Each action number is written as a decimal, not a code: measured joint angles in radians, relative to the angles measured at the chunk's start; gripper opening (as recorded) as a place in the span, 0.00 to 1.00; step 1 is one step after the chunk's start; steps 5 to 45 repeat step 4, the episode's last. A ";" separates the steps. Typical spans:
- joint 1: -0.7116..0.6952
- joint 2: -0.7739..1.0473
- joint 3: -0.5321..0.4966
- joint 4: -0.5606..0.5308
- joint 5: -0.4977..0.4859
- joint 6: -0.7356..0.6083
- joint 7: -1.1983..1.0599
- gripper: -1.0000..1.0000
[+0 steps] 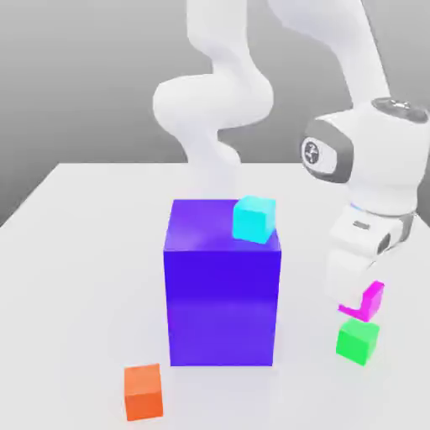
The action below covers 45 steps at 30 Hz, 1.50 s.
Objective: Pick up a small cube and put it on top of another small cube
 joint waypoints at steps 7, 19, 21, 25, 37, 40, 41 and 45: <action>0.005 0.030 -0.007 0.002 -0.013 0.028 0.010 1.00; 0.005 0.030 -0.007 0.002 -0.013 0.028 0.010 1.00; 0.005 0.030 -0.007 0.002 -0.013 0.028 0.010 1.00; 0.005 0.030 -0.007 0.002 -0.013 0.028 0.010 1.00; 0.005 0.030 -0.007 0.002 -0.013 0.028 0.010 1.00; 0.005 0.030 -0.007 0.002 -0.013 0.028 0.010 1.00; 0.005 0.030 -0.007 0.002 -0.013 0.028 0.010 1.00; 0.005 0.030 -0.007 0.002 -0.013 0.028 0.010 1.00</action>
